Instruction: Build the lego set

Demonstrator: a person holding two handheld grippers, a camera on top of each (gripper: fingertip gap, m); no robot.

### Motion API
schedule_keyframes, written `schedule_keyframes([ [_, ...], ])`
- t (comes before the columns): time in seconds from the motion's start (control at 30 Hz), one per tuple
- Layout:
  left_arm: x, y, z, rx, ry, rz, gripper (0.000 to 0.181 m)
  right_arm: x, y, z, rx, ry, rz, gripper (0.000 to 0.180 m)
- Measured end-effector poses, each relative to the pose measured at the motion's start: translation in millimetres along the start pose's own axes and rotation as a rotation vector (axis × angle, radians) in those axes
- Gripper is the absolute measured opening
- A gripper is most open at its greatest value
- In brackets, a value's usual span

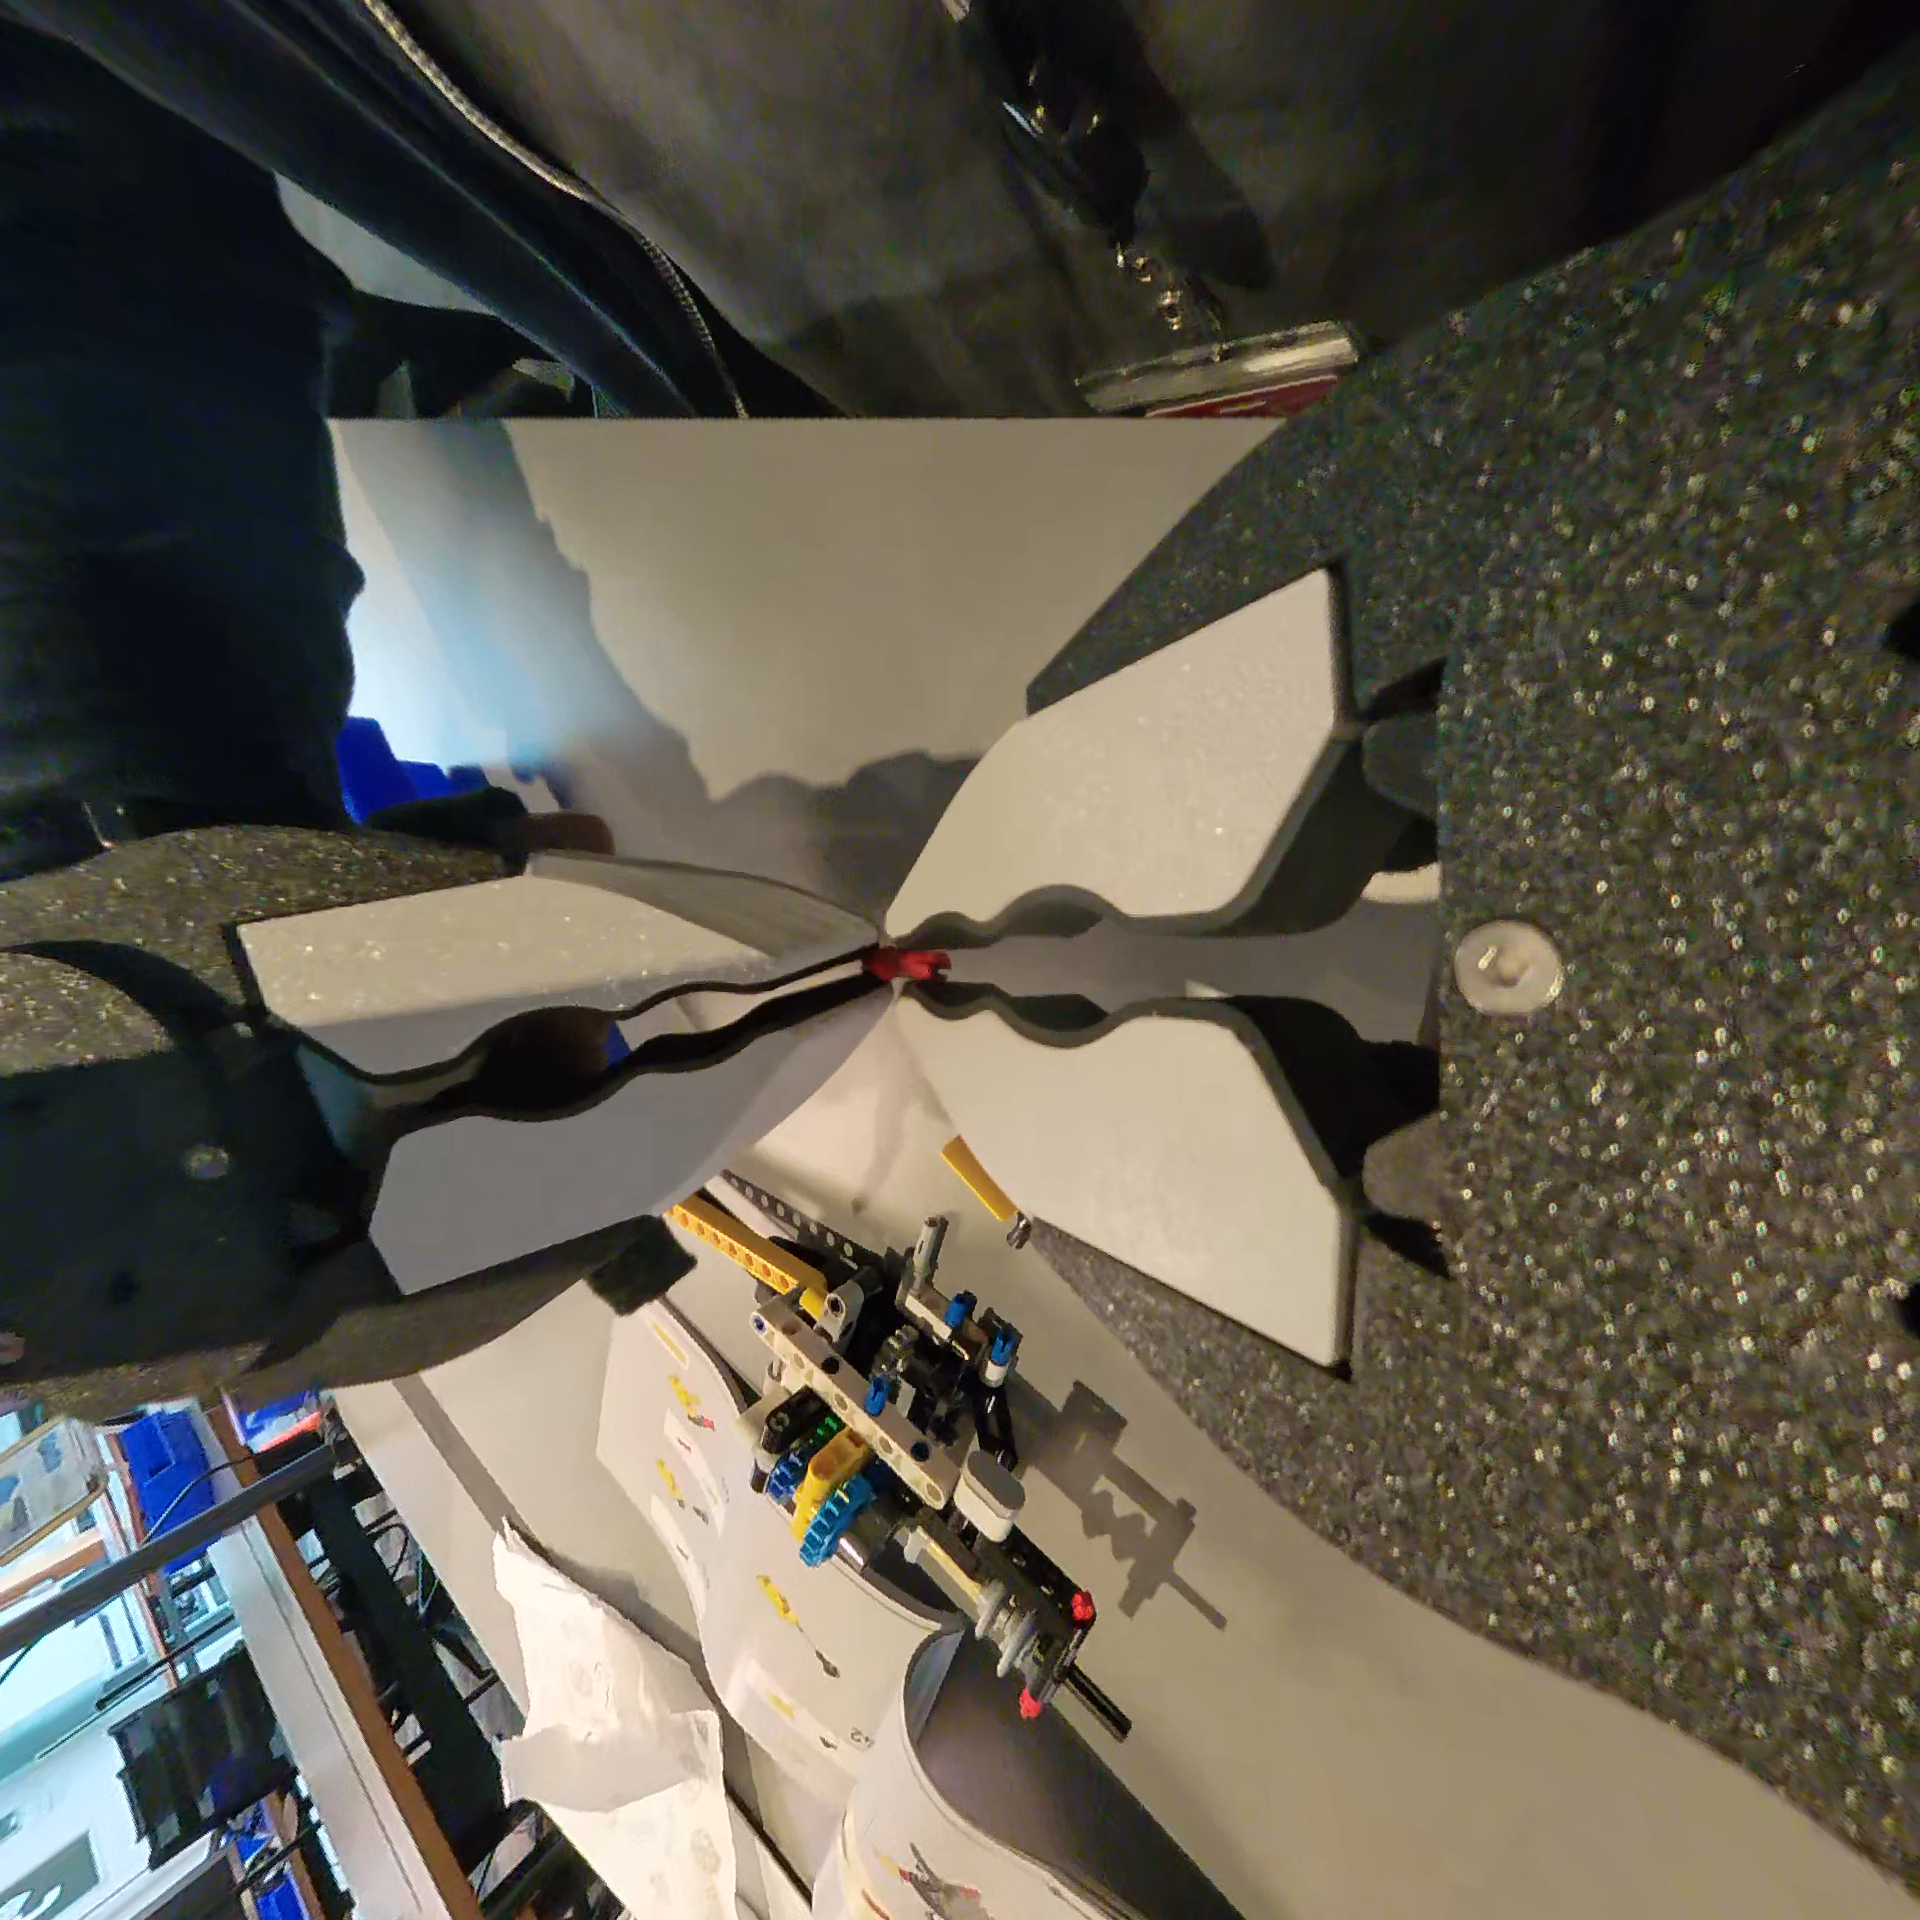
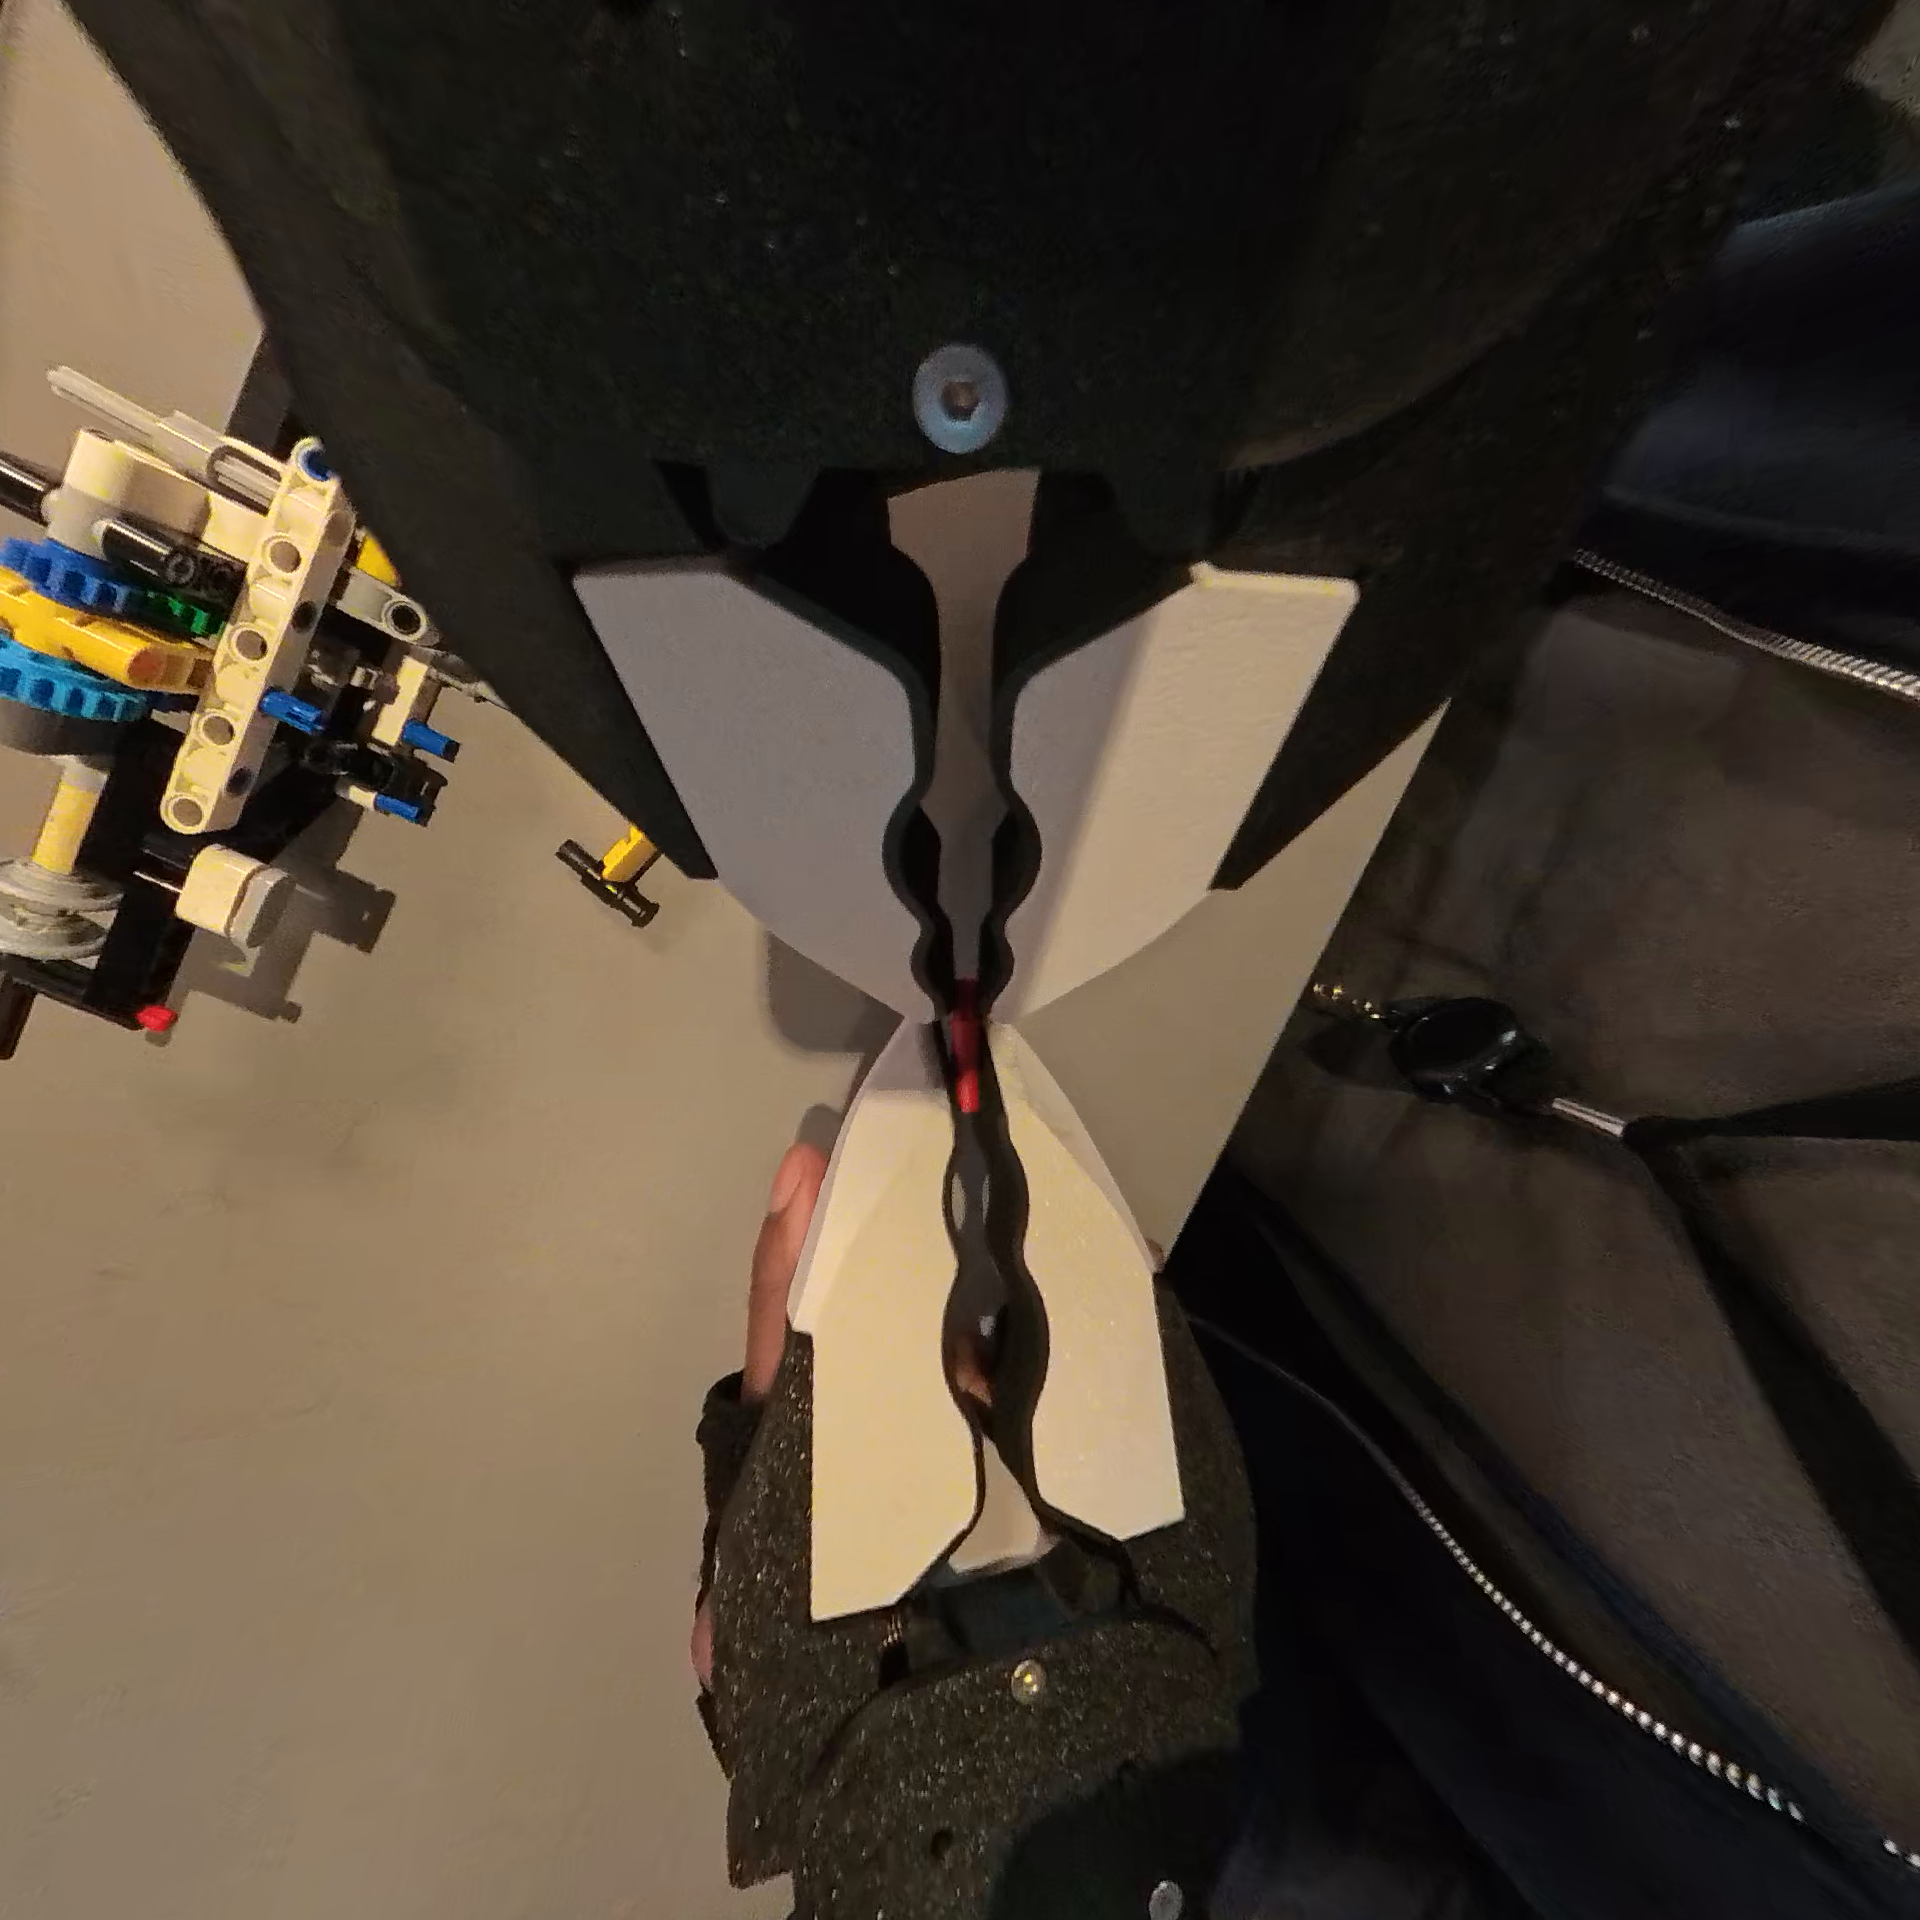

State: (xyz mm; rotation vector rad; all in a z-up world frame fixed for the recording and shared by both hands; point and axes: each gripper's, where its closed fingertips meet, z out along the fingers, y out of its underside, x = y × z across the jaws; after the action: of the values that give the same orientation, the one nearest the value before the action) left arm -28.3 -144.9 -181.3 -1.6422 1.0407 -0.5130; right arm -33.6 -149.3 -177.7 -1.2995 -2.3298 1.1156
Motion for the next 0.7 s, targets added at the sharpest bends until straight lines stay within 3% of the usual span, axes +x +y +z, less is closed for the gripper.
schedule_keyframes([
  [0.43, -6, -1, 1, 0.014, 0.005, 0.002, 0.004, 7, 4, -3, 0.006, 0.013, 0.002, 0.004],
  [0.57, -22, 3, -3, -0.003, -0.086, -0.043, 0.004, 31, 10, -10, 0.018, 0.202, 0.089, 0.015],
  [0.7, -39, 15, -8, -0.076, -0.207, -0.084, 0.004, 55, 31, -13, -0.024, 0.417, 0.202, 0.015],
])
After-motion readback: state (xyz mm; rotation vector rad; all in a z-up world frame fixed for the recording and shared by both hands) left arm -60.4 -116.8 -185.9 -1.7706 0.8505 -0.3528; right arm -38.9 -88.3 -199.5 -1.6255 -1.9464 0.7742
